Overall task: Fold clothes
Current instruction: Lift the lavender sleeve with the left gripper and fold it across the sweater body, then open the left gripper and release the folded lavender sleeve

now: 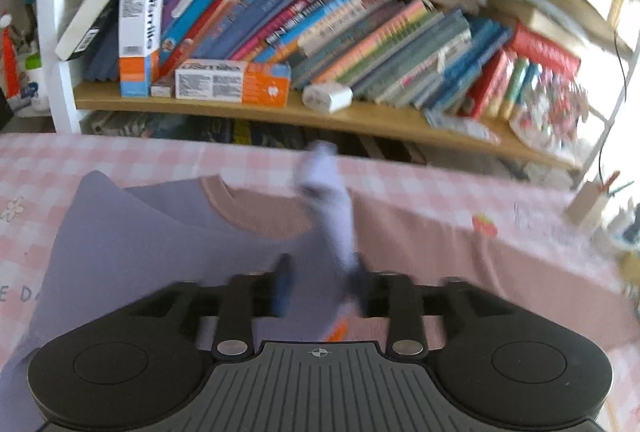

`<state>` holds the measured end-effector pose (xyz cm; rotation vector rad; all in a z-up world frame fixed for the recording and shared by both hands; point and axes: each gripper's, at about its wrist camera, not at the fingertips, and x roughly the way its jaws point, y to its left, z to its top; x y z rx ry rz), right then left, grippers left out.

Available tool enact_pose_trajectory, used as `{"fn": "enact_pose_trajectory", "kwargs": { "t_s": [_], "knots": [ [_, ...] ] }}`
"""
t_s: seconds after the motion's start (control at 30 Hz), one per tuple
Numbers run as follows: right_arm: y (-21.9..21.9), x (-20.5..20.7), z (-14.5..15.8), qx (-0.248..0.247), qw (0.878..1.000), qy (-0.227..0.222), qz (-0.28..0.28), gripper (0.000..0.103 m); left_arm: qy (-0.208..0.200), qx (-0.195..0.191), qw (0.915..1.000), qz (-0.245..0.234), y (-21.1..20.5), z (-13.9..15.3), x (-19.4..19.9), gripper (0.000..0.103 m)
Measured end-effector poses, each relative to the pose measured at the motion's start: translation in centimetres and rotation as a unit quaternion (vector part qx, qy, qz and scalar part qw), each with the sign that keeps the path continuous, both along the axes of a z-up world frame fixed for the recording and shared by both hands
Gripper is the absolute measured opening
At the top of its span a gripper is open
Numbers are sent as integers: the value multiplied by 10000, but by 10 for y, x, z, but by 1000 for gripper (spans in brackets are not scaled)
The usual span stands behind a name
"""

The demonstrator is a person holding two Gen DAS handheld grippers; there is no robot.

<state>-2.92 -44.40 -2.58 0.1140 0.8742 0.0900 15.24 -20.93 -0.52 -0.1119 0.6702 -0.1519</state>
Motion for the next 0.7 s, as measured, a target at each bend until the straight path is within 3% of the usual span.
{"fn": "enact_pose_trajectory", "kwargs": {
  "t_s": [0.07,0.23,0.5,0.7],
  "knots": [
    [1,1,0,5,10000,-10,23,103,-23,88,9999,-103,-3,1,-7,64],
    [5,4,2,57,9999,-55,132,103,-93,221,9995,-197,12,14,-43,65],
    [8,14,-1,259,9993,-54,245,103,134,834,9947,580,81,15,-115,65],
    [15,21,-5,268,9988,35,412,100,448,1256,9768,1675,135,0,-157,65]
  ]
}}
